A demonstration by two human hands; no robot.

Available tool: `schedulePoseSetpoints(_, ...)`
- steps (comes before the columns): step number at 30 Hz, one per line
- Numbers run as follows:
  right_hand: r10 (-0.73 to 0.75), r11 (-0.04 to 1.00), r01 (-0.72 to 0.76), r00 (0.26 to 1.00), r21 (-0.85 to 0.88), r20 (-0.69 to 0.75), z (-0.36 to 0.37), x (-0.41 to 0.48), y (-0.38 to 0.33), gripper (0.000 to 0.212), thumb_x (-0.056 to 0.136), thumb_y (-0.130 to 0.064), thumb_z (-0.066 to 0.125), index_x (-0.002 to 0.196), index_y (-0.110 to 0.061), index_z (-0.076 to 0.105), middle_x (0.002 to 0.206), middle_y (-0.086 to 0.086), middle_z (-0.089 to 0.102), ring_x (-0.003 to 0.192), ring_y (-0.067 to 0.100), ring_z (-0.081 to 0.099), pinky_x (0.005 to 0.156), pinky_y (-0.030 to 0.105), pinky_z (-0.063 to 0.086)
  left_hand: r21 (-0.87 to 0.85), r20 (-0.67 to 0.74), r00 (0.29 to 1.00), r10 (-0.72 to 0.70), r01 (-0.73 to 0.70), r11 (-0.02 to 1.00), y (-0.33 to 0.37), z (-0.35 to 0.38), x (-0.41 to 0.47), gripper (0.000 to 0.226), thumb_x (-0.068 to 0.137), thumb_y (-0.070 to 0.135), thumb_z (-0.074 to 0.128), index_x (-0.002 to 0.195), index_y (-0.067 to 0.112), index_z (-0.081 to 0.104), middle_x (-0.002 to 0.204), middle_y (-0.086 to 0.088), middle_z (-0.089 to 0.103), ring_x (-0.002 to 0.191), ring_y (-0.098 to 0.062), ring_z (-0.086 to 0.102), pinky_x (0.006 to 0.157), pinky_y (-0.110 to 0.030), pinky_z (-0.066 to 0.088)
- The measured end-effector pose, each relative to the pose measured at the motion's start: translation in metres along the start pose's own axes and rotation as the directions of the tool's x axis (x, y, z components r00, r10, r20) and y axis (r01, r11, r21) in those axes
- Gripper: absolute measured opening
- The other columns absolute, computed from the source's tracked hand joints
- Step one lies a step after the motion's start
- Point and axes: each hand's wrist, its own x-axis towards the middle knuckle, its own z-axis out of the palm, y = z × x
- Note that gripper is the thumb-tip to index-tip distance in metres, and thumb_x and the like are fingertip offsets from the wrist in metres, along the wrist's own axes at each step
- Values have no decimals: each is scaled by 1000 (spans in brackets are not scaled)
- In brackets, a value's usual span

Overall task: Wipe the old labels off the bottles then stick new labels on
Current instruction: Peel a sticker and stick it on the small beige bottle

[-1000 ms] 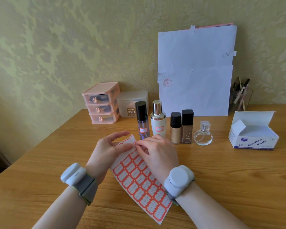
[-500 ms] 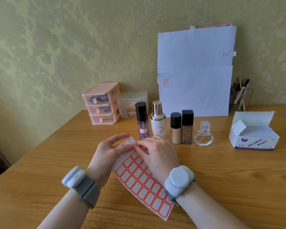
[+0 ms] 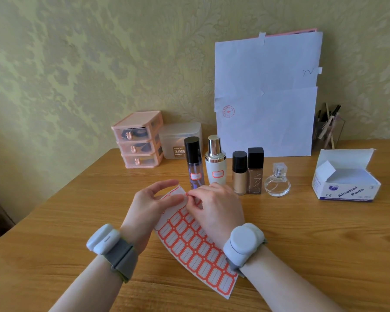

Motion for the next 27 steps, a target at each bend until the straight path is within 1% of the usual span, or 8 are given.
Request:
schedulePoseSetpoints(4, -4, 999, 4, 1000, 35, 17, 0, 0, 0, 21, 94, -37, 60, 93, -24, 76, 83, -7, 74, 77, 16, 63, 73, 34, 51, -33, -10, 1000, 11, -11, 999, 0, 2, 0, 31, 86, 19, 75, 113, 31, 65, 85, -7, 79, 71, -26, 77, 55, -25, 59)
schedulePoseSetpoints(7, -13, 998, 13, 1000, 54, -2, -1, 0, 0, 20, 93, -37, 65, 97, -22, 77, 84, -5, 76, 77, 18, 66, 72, 35, 52, -30, -12, 1000, 25, -25, 999, -1, 2, -1, 31, 87, 21, 74, 114, 32, 64, 86, -6, 79, 72, -25, 77, 56, -25, 59)
schedulePoseSetpoints(10, -25, 999, 27, 998, 43, -55, -3, -1, 0, 13, 88, -31, 73, 91, -20, 78, 76, -3, 75, 69, 19, 66, 65, 34, 53, -16, -4, 999, 39, -40, 999, -1, 2, -1, 31, 88, 21, 74, 115, 32, 64, 87, -5, 80, 74, -25, 78, 57, -25, 60)
schedulePoseSetpoints(12, -31, 999, 33, 997, 29, -65, -4, -1, 0, 11, 87, -30, 74, 88, -20, 78, 73, -3, 74, 66, 19, 65, 64, 32, 51, -2, -2, 999, 43, -43, 999, -2, 2, -1, 32, 88, 21, 73, 116, 32, 63, 88, -5, 80, 74, -25, 78, 58, -25, 60)
schedulePoseSetpoints(15, -49, 999, 50, 996, 12, -76, -3, 0, 0, 9, 87, -28, 74, 86, -21, 78, 71, -3, 74, 65, 20, 64, 64, 31, 48, 7, -8, 999, 48, -48, 999, -2, 0, -1, 32, 88, 20, 73, 115, 33, 63, 88, -4, 80, 75, -25, 78, 58, -27, 61)
schedulePoseSetpoints(20, -28, 1000, 27, 997, -12, -71, -1, 0, 0, 10, 88, -27, 72, 81, -22, 77, 66, -3, 71, 64, 20, 61, 65, 32, 50, 35, -28, 997, 70, -69, 997, -3, 1, -2, 31, 88, 20, 73, 114, 34, 63, 86, -1, 80, 72, -23, 77, 57, -25, 60)
schedulePoseSetpoints(25, -3, 999, 0, 995, -34, -97, -1, 0, -1, 9, 86, -27, 71, 79, -24, 76, 65, -6, 71, 61, 18, 61, 69, 32, 51, 1, -35, 998, 51, -51, 999, -3, 6, -2, 33, 88, 19, 73, 116, 33, 62, 87, -3, 80, 72, -24, 78, 58, -26, 61)
schedulePoseSetpoints(27, 5, 999, -9, 992, -31, -129, -1, -1, -1, 7, 84, -26, 74, 78, -24, 76, 64, -7, 70, 59, 16, 61, 68, 30, 51, -12, -44, 998, 43, -44, 999, -2, 6, -2, 34, 89, 19, 73, 117, 32, 62, 87, -4, 80, 73, -25, 78, 59, -28, 61)
